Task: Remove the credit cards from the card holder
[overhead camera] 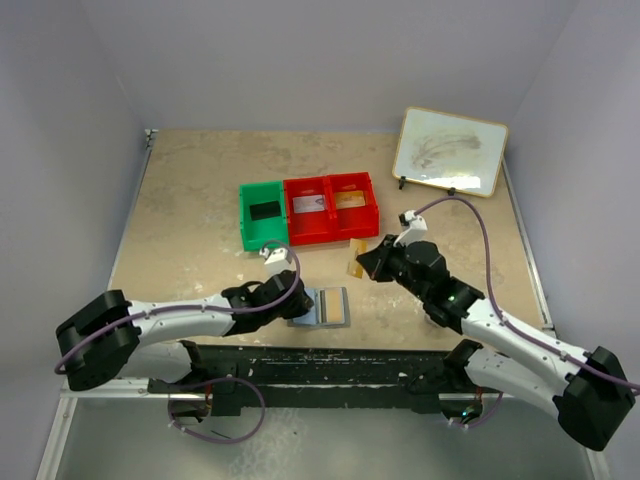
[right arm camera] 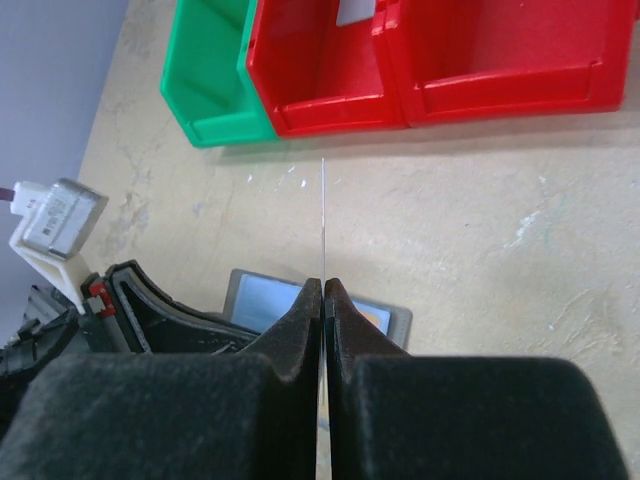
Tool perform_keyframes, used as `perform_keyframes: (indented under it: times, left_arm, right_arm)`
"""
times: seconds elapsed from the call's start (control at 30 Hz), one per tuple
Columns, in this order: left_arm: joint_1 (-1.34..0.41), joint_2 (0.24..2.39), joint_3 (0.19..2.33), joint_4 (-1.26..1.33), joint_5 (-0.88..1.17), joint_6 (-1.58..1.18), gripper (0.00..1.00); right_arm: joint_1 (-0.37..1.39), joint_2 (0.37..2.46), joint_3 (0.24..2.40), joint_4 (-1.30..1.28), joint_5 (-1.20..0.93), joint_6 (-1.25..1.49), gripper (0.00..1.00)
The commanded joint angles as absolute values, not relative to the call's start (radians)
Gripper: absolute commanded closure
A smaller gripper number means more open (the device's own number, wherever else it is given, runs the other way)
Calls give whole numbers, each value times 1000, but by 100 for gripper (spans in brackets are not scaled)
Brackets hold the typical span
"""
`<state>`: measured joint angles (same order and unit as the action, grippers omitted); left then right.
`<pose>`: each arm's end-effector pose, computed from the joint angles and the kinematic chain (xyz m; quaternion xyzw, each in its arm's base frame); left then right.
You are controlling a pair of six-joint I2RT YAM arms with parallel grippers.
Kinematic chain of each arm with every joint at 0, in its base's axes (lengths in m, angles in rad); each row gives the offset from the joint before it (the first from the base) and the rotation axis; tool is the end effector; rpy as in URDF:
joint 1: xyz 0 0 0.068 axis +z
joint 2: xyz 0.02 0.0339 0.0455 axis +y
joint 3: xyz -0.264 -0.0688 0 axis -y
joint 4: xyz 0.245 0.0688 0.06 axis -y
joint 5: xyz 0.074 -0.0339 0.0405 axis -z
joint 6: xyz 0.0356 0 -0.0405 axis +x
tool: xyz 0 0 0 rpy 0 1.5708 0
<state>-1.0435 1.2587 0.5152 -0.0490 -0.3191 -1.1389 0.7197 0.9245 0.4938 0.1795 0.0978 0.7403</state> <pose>0.1282 -0.1980 0.1663 -0.1038 0.9096 -0.2645 0.3032 0.1637 0.1389 0.2493 0.0381 0.7888 0.3795 0.4820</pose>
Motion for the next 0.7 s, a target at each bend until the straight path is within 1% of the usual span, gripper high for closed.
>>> perform_keyframes:
  times: [0.0, 0.13, 0.27, 0.47, 0.67]
  left_arm:
    - [-1048, 1316, 542, -105, -343, -1126, 90]
    - [-1053, 1452, 542, -106, -314, -1150, 97]
    - [-1092, 1535, 577, -250, -411, -1189, 100]
    - [-1109, 1485, 606, -356, -488, -1197, 100]
    - [-1111, 1456, 670, -408, -513, -1162, 100]
  right_arm:
    - [721, 872, 494, 165, 194, 724, 100]
    - [721, 863, 480, 157, 196, 755, 100]
    - [721, 875, 495, 117, 200, 759, 100]
    - [721, 884, 525, 63, 236, 741, 100]
    - [721, 907, 554, 49, 258, 711, 100]
